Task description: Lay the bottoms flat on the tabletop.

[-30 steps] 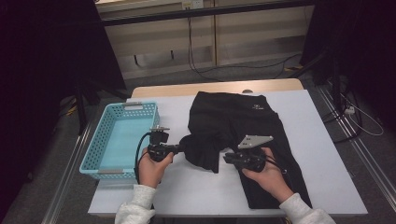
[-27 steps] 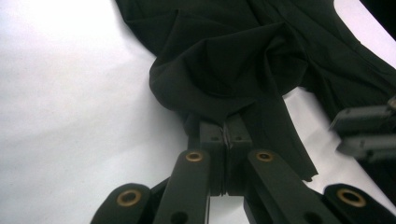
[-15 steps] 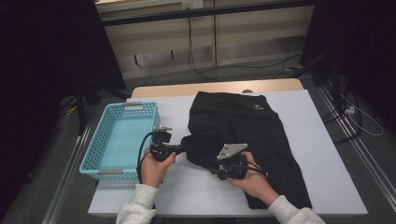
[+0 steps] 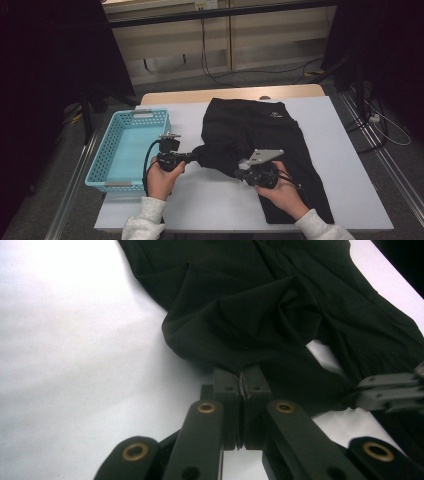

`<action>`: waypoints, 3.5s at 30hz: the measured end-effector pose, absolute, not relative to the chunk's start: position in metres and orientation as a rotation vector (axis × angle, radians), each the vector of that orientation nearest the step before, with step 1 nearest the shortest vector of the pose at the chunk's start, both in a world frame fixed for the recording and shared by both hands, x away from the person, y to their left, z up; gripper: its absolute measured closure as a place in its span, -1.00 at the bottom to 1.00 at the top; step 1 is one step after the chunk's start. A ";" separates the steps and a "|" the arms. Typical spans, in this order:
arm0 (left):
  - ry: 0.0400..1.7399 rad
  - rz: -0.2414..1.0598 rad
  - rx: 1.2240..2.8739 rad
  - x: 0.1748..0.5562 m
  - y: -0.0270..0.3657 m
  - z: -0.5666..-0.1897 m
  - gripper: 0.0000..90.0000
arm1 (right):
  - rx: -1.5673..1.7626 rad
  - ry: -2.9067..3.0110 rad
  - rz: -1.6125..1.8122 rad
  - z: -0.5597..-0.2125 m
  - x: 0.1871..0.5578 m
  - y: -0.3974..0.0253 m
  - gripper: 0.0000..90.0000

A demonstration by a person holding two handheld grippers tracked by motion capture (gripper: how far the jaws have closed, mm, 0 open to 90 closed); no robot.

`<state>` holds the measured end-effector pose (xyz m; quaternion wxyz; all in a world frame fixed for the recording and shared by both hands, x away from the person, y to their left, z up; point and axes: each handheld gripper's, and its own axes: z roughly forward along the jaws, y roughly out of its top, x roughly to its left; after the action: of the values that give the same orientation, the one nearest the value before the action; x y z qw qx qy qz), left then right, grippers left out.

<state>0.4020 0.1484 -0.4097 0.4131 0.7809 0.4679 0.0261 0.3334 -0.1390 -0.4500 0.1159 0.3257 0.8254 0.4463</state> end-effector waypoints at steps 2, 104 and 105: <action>1.177 0.077 1.971 0.403 0.146 -0.413 0.86 | 1.007 2.397 1.327 -0.449 0.332 -0.148 0.97; 1.197 0.084 2.136 0.380 0.123 -0.448 -0.21 | 1.067 2.339 1.107 -0.468 0.356 -0.151 0.97; 1.195 0.087 2.137 0.379 0.122 -0.448 -0.15 | 1.070 2.345 1.117 -0.469 0.356 -0.150 0.96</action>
<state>0.3790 0.1217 -0.4479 0.3390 0.8206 0.4588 0.0334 0.3558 -0.1504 -0.4686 0.1654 0.3758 0.8232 0.3922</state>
